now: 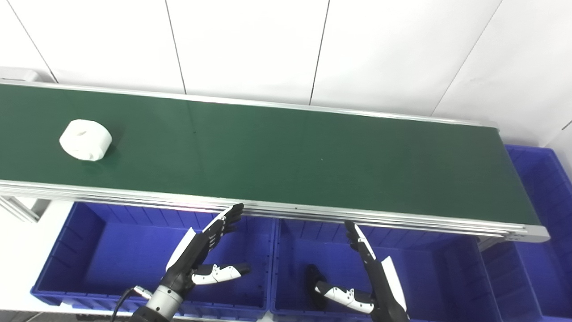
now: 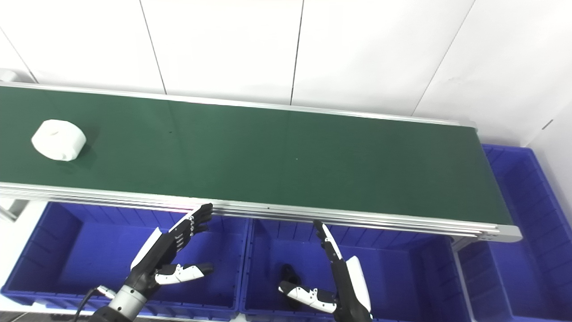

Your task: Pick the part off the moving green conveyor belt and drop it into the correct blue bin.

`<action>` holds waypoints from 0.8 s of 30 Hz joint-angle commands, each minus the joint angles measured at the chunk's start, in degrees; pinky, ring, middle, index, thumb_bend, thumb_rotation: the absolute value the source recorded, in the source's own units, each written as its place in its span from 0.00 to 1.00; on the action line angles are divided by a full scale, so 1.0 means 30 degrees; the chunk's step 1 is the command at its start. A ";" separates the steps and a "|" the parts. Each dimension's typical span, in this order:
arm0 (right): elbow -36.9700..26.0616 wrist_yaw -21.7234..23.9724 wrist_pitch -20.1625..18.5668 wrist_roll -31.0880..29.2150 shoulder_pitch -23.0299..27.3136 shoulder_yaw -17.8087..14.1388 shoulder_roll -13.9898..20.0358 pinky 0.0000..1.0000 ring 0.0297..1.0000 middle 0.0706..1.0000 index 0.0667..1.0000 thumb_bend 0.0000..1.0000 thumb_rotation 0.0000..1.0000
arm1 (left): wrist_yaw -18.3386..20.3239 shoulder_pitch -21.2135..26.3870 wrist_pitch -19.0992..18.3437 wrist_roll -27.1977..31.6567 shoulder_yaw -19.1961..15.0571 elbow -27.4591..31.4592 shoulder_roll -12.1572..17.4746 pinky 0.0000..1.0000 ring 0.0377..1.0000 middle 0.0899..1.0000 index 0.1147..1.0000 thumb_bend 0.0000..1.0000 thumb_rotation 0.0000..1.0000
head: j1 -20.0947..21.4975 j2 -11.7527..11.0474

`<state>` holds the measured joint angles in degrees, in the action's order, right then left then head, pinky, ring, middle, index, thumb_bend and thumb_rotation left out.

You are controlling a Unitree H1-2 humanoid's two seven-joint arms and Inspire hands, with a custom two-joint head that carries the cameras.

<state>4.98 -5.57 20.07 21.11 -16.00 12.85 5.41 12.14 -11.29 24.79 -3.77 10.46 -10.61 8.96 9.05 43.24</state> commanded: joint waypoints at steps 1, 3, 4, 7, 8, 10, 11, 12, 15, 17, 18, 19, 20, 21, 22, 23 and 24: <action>-0.0716 -0.0110 0.0502 -0.0014 0.0085 -0.0123 -0.0063 0.90 0.93 0.94 0.96 0.80 0.46 | -0.0294 0.0209 0.0711 0.0122 0.0066 0.0598 0.0190 0.91 0.93 0.93 0.91 0.77 0.41 | -0.0007 0.0027; -0.0723 -0.0107 0.0474 0.0007 0.0078 -0.0130 -0.0072 0.90 0.93 0.94 0.96 0.79 0.46 | -0.0352 0.0175 0.0710 0.0097 0.0061 0.0650 0.0176 0.90 0.93 0.93 0.91 0.77 0.41 | -0.0007 0.0027; -0.0737 -0.0101 0.0441 0.0011 0.0073 -0.0134 -0.0079 0.90 0.93 0.94 0.96 0.80 0.46 | -0.0385 0.0153 0.0709 0.0060 0.0054 0.0688 0.0171 0.91 0.93 0.93 0.91 0.77 0.41 | -0.0007 0.0027; -0.0737 -0.0057 0.0391 -0.0046 0.0081 -0.0116 -0.0128 0.90 0.93 0.95 0.95 0.80 0.45 | -0.0466 0.0126 0.0710 0.0023 0.0037 0.0702 0.0217 0.91 0.93 0.93 0.91 0.77 0.41 | 0.0131 -0.0051; -0.0753 -0.0030 0.0348 -0.0080 0.0074 -0.0113 -0.0150 0.90 0.93 0.95 0.95 0.80 0.45 | -0.0481 0.0115 0.0709 0.0029 0.0035 0.0689 0.0238 0.90 0.93 0.93 0.91 0.77 0.40 | 0.0125 -0.0062; -0.0699 -0.0037 0.0452 -0.0077 0.0094 -0.0103 -0.0147 0.90 0.93 0.95 0.96 0.80 0.44 | -0.0272 0.0097 0.0706 0.0393 -0.0008 0.0652 0.0218 0.89 0.93 0.93 0.91 0.77 0.41 | 0.0113 -0.0088; -0.0653 -0.0060 0.0534 -0.0036 0.0113 -0.0097 -0.0131 0.90 0.93 0.95 0.96 0.79 0.44 | -0.0185 0.0089 0.0704 0.0546 -0.0029 0.0641 0.0207 0.89 0.92 0.93 0.91 0.78 0.40 | 0.0113 -0.0088; -0.0636 -0.0069 0.0505 -0.0011 0.0116 -0.0105 -0.0134 0.90 0.93 0.95 0.96 0.79 0.44 | -0.0175 0.0101 0.0706 0.0605 -0.0040 0.0615 0.0201 0.89 0.92 0.93 0.91 0.78 0.40 | 0.0115 -0.0111; -0.0674 -0.0038 0.0308 0.0055 0.0093 -0.0110 -0.0141 0.89 0.93 0.95 0.96 0.81 0.46 | -0.0168 0.0128 0.0709 0.0655 -0.0054 0.0563 0.0226 0.88 0.92 0.92 0.90 0.76 0.40 | 0.0131 -0.0137; -0.0704 -0.0047 0.0289 0.0052 0.0073 -0.0117 -0.0161 0.89 0.93 0.95 0.96 0.80 0.46 | 0.0066 0.0146 0.0708 0.0901 -0.0065 0.0529 0.0254 0.88 0.92 0.93 0.91 0.76 0.39 | 0.0120 -0.0130; -0.0678 -0.0074 0.0360 0.0034 0.0078 -0.0120 -0.0174 0.90 0.93 0.95 0.96 0.80 0.46 | 0.0136 0.0161 0.0709 0.0944 -0.0058 0.0527 0.0277 0.88 0.92 0.93 0.91 0.76 0.39 | 0.0099 -0.0140; -0.0658 -0.0091 0.0408 0.0022 0.0083 -0.0122 -0.0183 0.90 0.93 0.95 0.96 0.80 0.45 | 0.0176 0.0171 0.0709 0.0958 -0.0057 0.0529 0.0290 0.88 0.92 0.93 0.91 0.76 0.39 | 0.0099 -0.0140; -0.0639 -0.0116 0.0409 0.0063 0.0088 -0.0127 -0.0188 0.91 0.93 0.94 0.95 0.80 0.45 | 0.0032 0.0160 0.0709 0.0762 -0.0059 0.0551 0.0287 0.88 0.91 0.93 0.90 0.76 0.39 | 0.0099 -0.0140; -0.0594 -0.0162 0.0468 0.0127 0.0095 -0.0127 -0.0185 0.91 0.93 0.94 0.96 0.80 0.45 | -0.0011 0.0139 0.0708 0.0713 -0.0072 0.0559 0.0272 0.87 0.91 0.93 0.90 0.76 0.39 | 0.0014 -0.0265; -0.0572 -0.0177 0.0499 0.0153 0.0093 -0.0128 -0.0181 0.91 0.93 0.94 0.96 0.80 0.46 | 0.0050 0.0128 0.0708 0.0824 -0.0090 0.0548 0.0247 0.87 0.91 0.92 0.90 0.77 0.39 | 0.0014 -0.0265; -0.0589 -0.0127 0.0509 0.0071 0.0075 -0.0153 -0.0138 0.90 0.93 0.94 0.96 0.80 0.46 | 0.0118 0.0124 0.0708 0.0946 -0.0087 0.0523 0.0189 0.87 0.91 0.92 0.90 0.77 0.39 | -0.1070 -0.0500; -0.0606 -0.0084 0.0514 0.0000 0.0061 -0.0171 -0.0107 0.89 0.93 0.95 0.95 0.80 0.46 | 0.0187 0.0126 0.0709 0.1053 -0.0084 0.0502 0.0148 0.87 0.91 0.92 0.90 0.76 0.38 | -0.1070 -0.0500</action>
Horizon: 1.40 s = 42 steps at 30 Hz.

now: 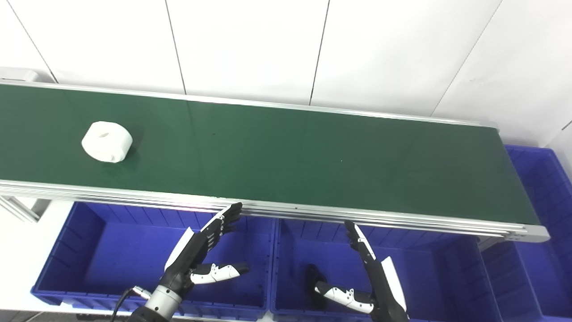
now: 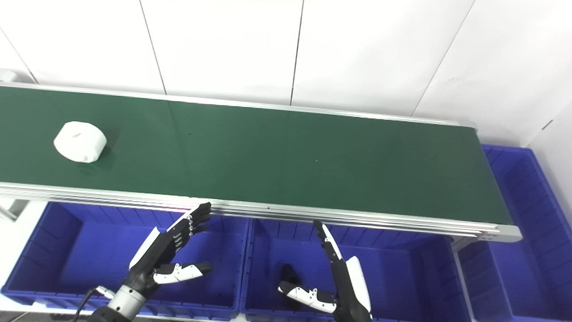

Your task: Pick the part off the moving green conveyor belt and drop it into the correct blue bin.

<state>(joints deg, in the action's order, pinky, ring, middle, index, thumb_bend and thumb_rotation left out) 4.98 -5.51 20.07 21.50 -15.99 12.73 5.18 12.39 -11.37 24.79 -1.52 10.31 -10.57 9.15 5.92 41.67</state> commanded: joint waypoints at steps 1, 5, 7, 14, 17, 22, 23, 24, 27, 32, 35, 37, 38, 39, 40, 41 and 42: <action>-0.0546 0.0085 0.0610 -0.0560 0.0015 -0.0190 0.0086 0.89 0.92 0.95 0.95 0.80 0.46 | 0.0144 0.0115 0.0710 0.0445 -0.0013 0.0455 -0.0077 0.87 0.91 0.92 0.90 0.76 0.37 | -0.1561 -0.0329; -0.0227 0.0363 0.1228 -0.1430 -0.0143 -0.0407 0.0568 0.86 0.92 0.96 0.96 0.79 0.44 | -0.0412 -0.0117 0.0710 -0.0143 0.0191 0.0433 -0.0553 0.88 0.91 0.90 0.86 0.81 0.38 | -0.3380 -0.0945; -0.0051 0.0306 0.1536 -0.1456 -0.0166 -0.0508 0.0720 0.85 0.92 0.96 0.96 0.78 0.44 | -0.0813 -0.0143 0.0713 -0.0653 0.0378 0.0392 -0.0644 0.88 0.91 0.90 0.86 0.82 0.38 | -0.3671 -0.1085; 0.0472 0.0100 0.2150 -0.1167 -0.0158 -0.0694 0.1042 0.86 0.91 0.95 0.96 0.80 0.49 | -0.1751 -0.0065 0.0713 -0.1101 0.1123 0.0215 -0.0724 0.88 0.90 0.90 0.86 0.79 0.37 | -0.3898 -0.1453; 0.0694 -0.0059 0.2250 -0.1138 -0.0134 -0.0601 0.1135 0.86 0.91 0.95 0.96 0.80 0.49 | -0.2081 -0.0021 0.0713 -0.1096 0.1382 0.0093 -0.0644 0.88 0.90 0.90 0.86 0.80 0.37 | -0.3898 -0.1804; 0.1055 -0.0598 0.2279 -0.1178 -0.0060 -0.0190 0.1410 0.86 0.91 0.94 0.95 0.79 0.47 | -0.2196 0.0062 0.0714 -0.0756 0.1688 -0.0307 -0.0570 0.88 0.90 0.90 0.86 0.80 0.35 | -0.4023 -0.2702; 0.1224 -0.0891 0.2281 -0.1184 0.0001 0.0012 0.1524 0.86 0.91 0.94 0.95 0.79 0.47 | -0.2354 0.0081 0.0714 -0.0876 0.1782 -0.0390 -0.0526 0.87 0.90 0.90 0.86 0.80 0.35 | -0.4031 -0.2869; 0.1388 -0.1110 0.2282 -0.1244 0.0054 0.0183 0.1614 0.86 0.91 0.94 0.95 0.80 0.47 | -0.2471 0.0108 0.0714 -0.0934 0.1859 -0.0477 -0.0496 0.87 0.89 0.89 0.86 0.80 0.35 | -0.4062 -0.3047; 0.1667 -0.1391 0.2274 -0.1257 0.0089 0.0358 0.1707 0.87 0.91 0.94 0.95 0.81 0.48 | -0.2648 0.0219 0.0714 -0.0828 0.2057 -0.0753 -0.0436 0.86 0.89 0.89 0.85 0.80 0.35 | -0.4127 -0.3457; 0.1969 -0.1921 0.2272 -0.1154 0.0188 0.0697 0.1877 0.84 0.90 0.93 0.94 0.83 0.50 | -0.3382 0.0290 0.0714 -0.1208 0.2493 -0.0937 -0.0192 0.86 0.89 0.88 0.85 0.82 0.35 | -0.4078 -0.3871; 0.2197 -0.2260 0.2278 -0.1225 0.0302 0.0934 0.1984 0.85 0.90 0.93 0.94 0.83 0.49 | -0.3474 0.0420 0.0714 -0.0825 0.2665 -0.1186 -0.0212 0.85 0.88 0.88 0.84 0.82 0.33 | -0.4070 -0.4186; 0.2417 -0.2441 0.2279 -0.1281 0.0418 0.1093 0.2078 0.84 0.90 0.92 0.94 0.83 0.48 | -0.3536 0.0536 0.0714 -0.0762 0.2765 -0.1420 -0.0220 0.86 0.89 0.88 0.83 0.82 0.32 | -0.4080 -0.4411; 0.2549 -0.2528 0.2281 -0.1396 0.0512 0.1254 0.2181 0.84 0.89 0.92 0.94 0.83 0.47 | -0.3595 0.0598 0.0714 -0.0785 0.2819 -0.1529 -0.0212 0.86 0.89 0.88 0.83 0.82 0.32 | -0.4118 -0.4619; 0.2623 -0.2626 0.2282 -0.1437 0.0577 0.1404 0.2282 0.85 0.90 0.92 0.94 0.83 0.47 | -0.3660 0.0635 0.0714 -0.0817 0.2866 -0.1574 -0.0201 0.85 0.88 0.88 0.83 0.82 0.32 | -0.4118 -0.4619; 0.2692 -0.2719 0.2283 -0.1482 0.0632 0.1526 0.2362 0.85 0.90 0.93 0.95 0.83 0.47 | -0.3659 0.0691 0.0714 -0.0796 0.2903 -0.1651 -0.0202 0.85 0.88 0.88 0.83 0.82 0.31 | -0.4252 -0.4823; 0.2755 -0.2829 0.2283 -0.1511 0.0681 0.1635 0.2437 0.84 0.90 0.93 0.95 0.83 0.48 | -0.3741 0.0757 0.0714 -0.0843 0.2976 -0.1732 -0.0186 0.85 0.88 0.88 0.83 0.82 0.31 | -0.4336 -0.4931; 0.2795 -0.2997 0.2283 -0.1499 0.0731 0.1737 0.2508 0.84 0.90 0.93 0.95 0.83 0.48 | -0.3855 0.0824 0.0714 -0.0905 0.3053 -0.1816 -0.0174 0.85 0.88 0.88 0.83 0.82 0.31 | -0.4422 -0.5016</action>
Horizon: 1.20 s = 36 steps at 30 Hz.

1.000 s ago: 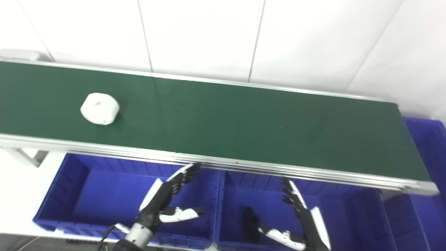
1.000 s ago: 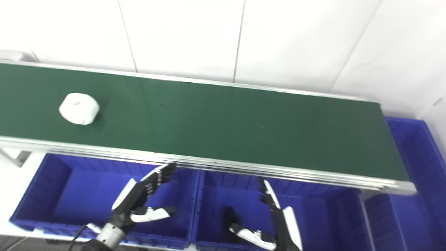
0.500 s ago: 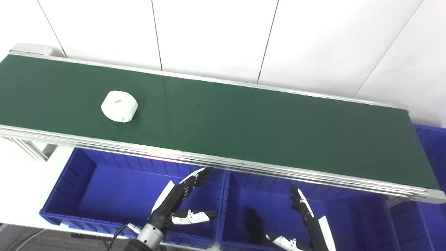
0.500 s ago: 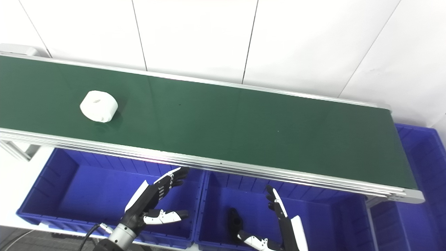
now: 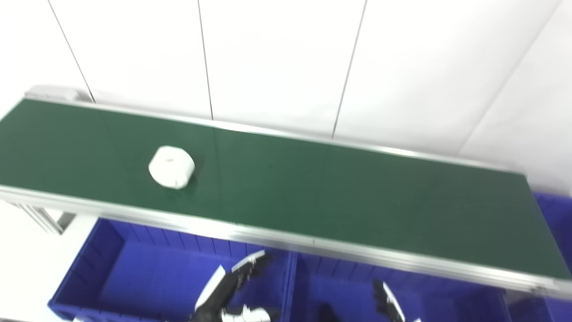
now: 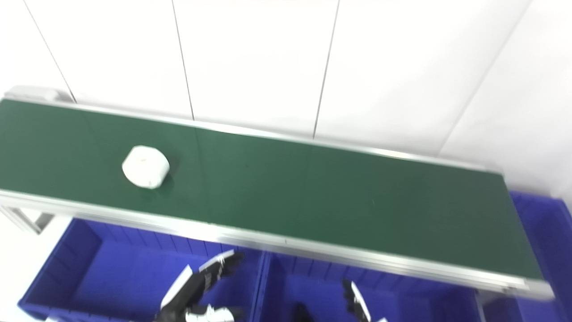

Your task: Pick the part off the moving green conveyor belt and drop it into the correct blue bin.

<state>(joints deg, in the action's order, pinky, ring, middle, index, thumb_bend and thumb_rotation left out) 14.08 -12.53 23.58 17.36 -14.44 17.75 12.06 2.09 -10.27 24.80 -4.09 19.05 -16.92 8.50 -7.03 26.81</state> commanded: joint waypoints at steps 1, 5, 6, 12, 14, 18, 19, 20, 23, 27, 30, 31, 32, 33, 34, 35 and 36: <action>-0.0216 -0.0847 0.1115 -0.0105 0.0271 0.0139 0.0272 0.84 0.89 0.92 0.94 0.83 0.48 | -0.0571 0.0504 0.0710 -0.0147 0.0217 0.0222 0.0056 0.84 0.88 0.88 0.83 0.82 0.31 | -0.0222 -0.0206; -0.0473 -0.1072 0.1115 -0.0492 0.0353 0.0328 0.0448 0.84 0.89 0.93 0.95 0.84 0.47 | -0.1140 0.0655 0.0710 -0.0270 0.0537 0.0041 0.0165 0.83 0.87 0.86 0.82 0.83 0.33 | -0.0528 -0.0568; -0.0597 -0.1030 0.1114 -0.0573 0.0333 0.0319 0.0468 0.85 0.90 0.94 0.95 0.85 0.48 | -0.1002 0.0670 0.0710 -0.0037 0.0509 0.0021 0.0144 0.83 0.87 0.86 0.82 0.84 0.32 | -0.0528 -0.0568; -0.2229 -0.0793 0.1114 -0.0985 0.0170 0.0140 0.0640 0.89 0.92 0.93 0.96 0.87 0.52 | -0.0299 0.0223 0.0710 0.0919 -0.0217 0.1545 0.0111 0.81 0.86 0.87 0.81 0.84 0.31 | -0.0786 -0.0656; -0.2418 -0.0712 0.1111 -0.0982 0.0175 0.0129 0.0633 0.89 0.91 0.92 0.96 0.87 0.51 | 0.0296 0.0023 0.0709 0.1391 -0.0635 0.2161 0.0053 0.82 0.87 0.88 0.82 0.83 0.28 | -0.0873 -0.0685; -0.2427 -0.0807 0.1106 -0.0550 0.0117 0.0204 0.0562 0.89 0.91 0.92 0.96 0.87 0.50 | 0.1300 -0.0243 0.0710 0.1690 -0.1314 0.3362 0.0149 0.80 0.86 0.88 0.83 0.80 0.23 | -0.0979 -0.0748; -0.2427 -0.0869 0.1106 -0.0423 0.0108 0.0234 0.0575 0.89 0.91 0.92 0.96 0.87 0.51 | 0.1528 -0.0293 0.0710 0.1737 -0.1490 0.3566 0.0129 0.80 0.86 0.88 0.83 0.81 0.23 | -0.0979 -0.0748; -0.2462 -0.0927 0.1109 -0.0421 0.0091 0.0284 0.0606 0.89 0.91 0.92 0.96 0.86 0.51 | 0.1466 -0.0348 0.0710 0.1515 -0.1661 0.4177 0.0264 0.80 0.86 0.88 0.83 0.81 0.23 | -0.1082 -0.0753; -0.2544 -0.1046 0.1114 -0.0650 0.0054 0.0401 0.0677 0.90 0.91 0.92 0.96 0.86 0.50 | 0.1418 -0.0364 0.0709 0.1110 -0.2137 0.5845 0.0622 0.80 0.84 0.86 0.82 0.84 0.29 | -0.1200 -0.0757; -0.2836 -0.0778 0.1114 -0.0965 -0.0128 0.0238 0.0611 0.88 0.91 0.92 0.96 0.87 0.49 | 0.2376 0.0159 0.0707 0.1920 -0.3068 0.8230 0.1388 0.81 0.86 0.87 0.83 0.86 0.31 | -0.1486 -0.0670; -0.2841 -0.0764 0.1115 -0.1187 -0.0146 0.0271 0.0609 0.89 0.91 0.92 0.96 0.87 0.48 | 0.2796 0.0854 0.0423 0.2374 -0.3675 0.9422 0.2056 0.82 0.87 0.88 0.83 0.88 0.35 | -0.1570 -0.0671; -0.2775 -0.0835 0.1115 -0.1173 -0.0101 0.0316 0.0647 0.89 0.91 0.92 0.96 0.87 0.48 | 0.2858 0.1085 0.0319 0.2263 -0.3873 0.9657 0.2202 0.82 0.88 0.88 0.84 0.88 0.37 | -0.1666 -0.0680; -0.2721 -0.0885 0.1115 -0.1161 -0.0083 0.0339 0.0666 0.88 0.91 0.92 0.97 0.86 0.49 | 0.2940 0.1404 -0.0045 0.2101 -0.4099 0.9949 0.2477 0.82 0.88 0.89 0.85 0.85 0.39 | -0.1666 -0.0680; -0.2662 -0.0936 0.1111 -0.1152 -0.0050 0.0359 0.0688 0.88 0.91 0.92 0.97 0.86 0.49 | 0.3038 0.1708 -0.0423 0.2008 -0.4273 1.0136 0.2726 0.83 0.89 0.90 0.87 0.84 0.41 | -0.1731 -0.0689; -0.2606 -0.1011 0.1112 -0.1081 -0.0017 0.0382 0.0704 0.88 0.90 0.92 0.97 0.86 0.49 | 0.3221 0.2149 -0.1028 0.2036 -0.4463 1.0333 0.3090 0.86 0.91 0.91 0.89 0.82 0.42 | -0.1766 -0.0707; -0.2593 -0.1005 0.1112 -0.1032 -0.0021 0.0350 0.0681 0.88 0.90 0.92 0.97 0.86 0.49 | 0.3309 0.2620 -0.1627 0.1792 -0.4709 1.0469 0.3384 0.86 0.91 0.92 0.89 0.81 0.42 | -0.1783 -0.0680; -0.2575 -0.0979 0.1112 -0.1005 -0.0007 0.0327 0.0667 0.88 0.91 0.92 0.97 0.86 0.50 | 0.3361 0.3094 -0.2137 0.1475 -0.4920 1.0516 0.3610 0.86 0.91 0.92 0.89 0.81 0.44 | -0.1805 -0.0689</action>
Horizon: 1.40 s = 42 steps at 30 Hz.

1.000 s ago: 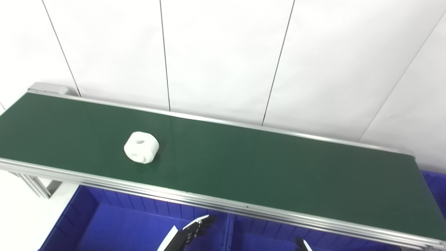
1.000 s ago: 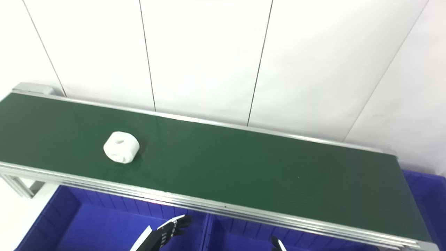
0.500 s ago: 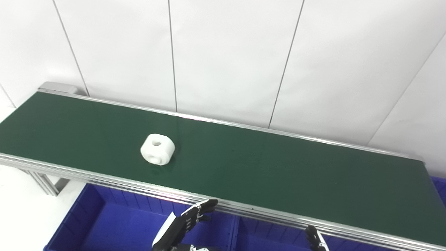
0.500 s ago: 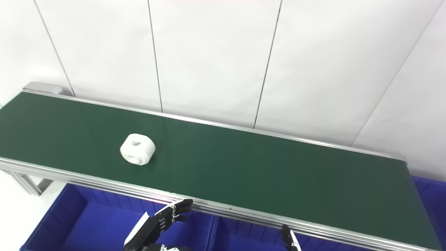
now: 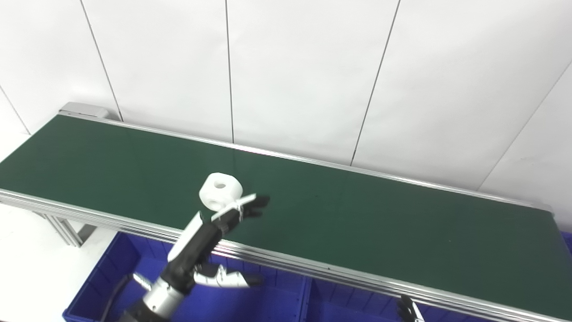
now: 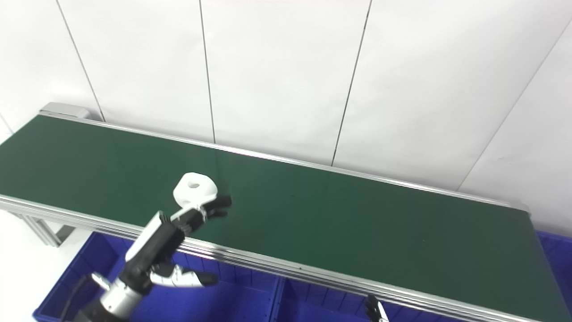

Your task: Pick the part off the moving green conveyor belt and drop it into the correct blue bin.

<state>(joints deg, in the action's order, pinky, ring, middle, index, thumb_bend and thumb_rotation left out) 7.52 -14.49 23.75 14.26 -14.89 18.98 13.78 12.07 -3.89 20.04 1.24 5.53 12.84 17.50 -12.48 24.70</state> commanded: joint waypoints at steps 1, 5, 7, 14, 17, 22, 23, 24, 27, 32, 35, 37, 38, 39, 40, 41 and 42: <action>-0.0391 -0.0283 0.1054 0.0019 0.0147 -0.0099 0.0080 0.88 0.91 0.92 0.97 0.86 0.50 | 0.0180 0.1510 -0.1124 -0.0434 -0.0574 0.0590 0.0841 0.87 0.91 0.92 0.89 0.81 0.46 | -0.0003 0.0014; -0.0383 -0.0133 0.1052 -0.0201 0.0194 -0.0058 0.0072 0.89 0.91 0.91 0.97 0.86 0.49 | 0.0730 0.3332 -0.2486 -0.0955 -0.0764 -0.0054 0.1651 0.89 0.92 0.93 0.91 0.78 0.46 | -0.0043 -0.0001; -0.0434 -0.0108 0.1048 -0.0270 0.0195 -0.0048 0.0025 0.89 0.90 0.90 0.97 0.86 0.48 | 0.0954 0.4290 -0.3084 -0.1542 -0.0739 -0.0800 0.2037 0.88 0.92 0.93 0.91 0.76 0.40 | -0.0041 0.0014; -0.0254 -0.0536 0.1055 -0.0103 0.0433 0.0306 0.0111 0.88 0.88 0.89 0.96 0.85 0.49 | 0.1058 0.7302 -0.3525 -0.4443 -0.0197 -0.4915 0.2741 0.90 0.93 0.94 0.90 0.74 0.24 | -0.0016 -0.0098; -0.0221 -0.0639 0.1056 -0.0209 0.0494 0.0467 0.0163 0.88 0.88 0.89 0.96 0.85 0.48 | 0.0888 0.8392 -0.3674 -0.5654 0.0245 -0.6862 0.2763 0.89 0.94 0.94 0.90 0.76 0.22 | 0.0037 -0.0100; -0.0194 -0.1121 0.1057 -0.0055 0.0548 0.0746 0.0290 0.89 0.88 0.89 0.95 0.86 0.49 | 0.0565 0.9692 -0.3715 -0.7801 0.1176 -0.9134 0.2700 0.86 0.92 0.94 0.89 0.79 0.19 | 0.0114 -0.0107; -0.0199 -0.1223 0.1057 -0.0104 0.0566 0.0824 0.0324 0.89 0.88 0.88 0.95 0.86 0.49 | 0.0568 0.9847 -0.3671 -0.7990 0.1315 -0.9407 0.2707 0.85 0.91 0.94 0.89 0.79 0.18 | 0.0114 -0.0107; -0.0198 -0.1311 0.1057 -0.0177 0.0576 0.0892 0.0351 0.88 0.88 0.88 0.95 0.86 0.48 | 0.0566 0.9992 -0.3771 -0.8319 0.1508 -0.9665 0.2700 0.85 0.91 0.94 0.89 0.80 0.18 | 0.0114 -0.0107; -0.0262 -0.1508 0.1058 -0.0365 0.0580 0.1087 0.0431 0.88 0.88 0.88 0.95 0.85 0.47 | 0.0560 1.0312 -0.4370 -0.9480 0.2114 -1.0291 0.2649 0.84 0.92 0.95 0.89 0.81 0.18 | 0.0180 -0.0057; -0.0420 -0.1728 0.1057 -0.0415 0.0525 0.1284 0.0610 0.88 0.88 0.88 0.96 0.84 0.47 | 0.0527 1.0489 -0.4752 -1.0784 0.2906 -1.0631 0.2702 0.91 0.95 0.95 0.87 0.84 0.10 | 0.0130 -0.0007; -0.0416 -0.1963 0.1058 -0.0407 0.0549 0.1378 0.0674 0.87 0.87 0.88 0.95 0.84 0.47 | 0.0554 1.0460 -0.4793 -1.1229 0.3310 -1.0891 0.2648 0.95 0.95 0.94 0.87 0.86 0.05 | 0.0109 0.0050; -0.0430 -0.2049 0.1058 -0.0461 0.0550 0.1421 0.0712 0.87 0.87 0.88 0.95 0.83 0.46 | 0.0596 1.0460 -0.4693 -1.1488 0.3615 -1.1286 0.2586 0.97 0.96 0.95 0.86 0.86 0.02 | 0.0097 0.0080; -0.0425 -0.2086 0.1058 -0.0482 0.0558 0.1445 0.0734 0.86 0.87 0.88 0.95 0.83 0.46 | 0.0587 1.0483 -0.4565 -1.1507 0.3701 -1.1547 0.2536 0.97 0.96 0.95 0.85 0.86 0.01 | 0.0097 0.0080; -0.0425 -0.2115 0.1058 -0.0496 0.0558 0.1457 0.0749 0.86 0.87 0.88 0.95 0.83 0.46 | 0.0502 1.0513 -0.4378 -1.1498 0.3779 -1.1839 0.2480 0.96 0.96 0.94 0.84 0.86 0.01 | 0.0106 0.0103; -0.0426 -0.2150 0.1058 -0.0501 0.0560 0.1476 0.0766 0.85 0.87 0.88 0.95 0.83 0.47 | 0.0425 1.0537 -0.4250 -1.1467 0.3839 -1.2026 0.2453 0.96 0.95 0.93 0.83 0.85 0.00 | 0.0110 0.0111; -0.0460 -0.2110 0.1057 -0.0532 0.0534 0.1463 0.0778 0.85 0.87 0.88 0.95 0.83 0.47 | -0.0258 1.0551 -0.3745 -1.1679 0.3965 -1.2525 0.2331 0.95 0.95 0.93 0.83 0.85 0.00 | 0.0123 0.0135; -0.0493 -0.2075 0.1057 -0.0559 0.0510 0.1453 0.0789 0.86 0.87 0.88 0.96 0.83 0.47 | -0.0768 1.0559 -0.3384 -1.1843 0.4055 -1.2866 0.2247 0.89 0.90 0.88 0.79 0.80 0.00 | 0.0126 0.0157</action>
<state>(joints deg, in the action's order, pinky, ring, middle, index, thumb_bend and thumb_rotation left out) 7.77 -19.82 23.75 12.73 -13.59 23.44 15.62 12.87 25.19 7.56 -33.19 17.80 -25.12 24.04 -12.13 25.05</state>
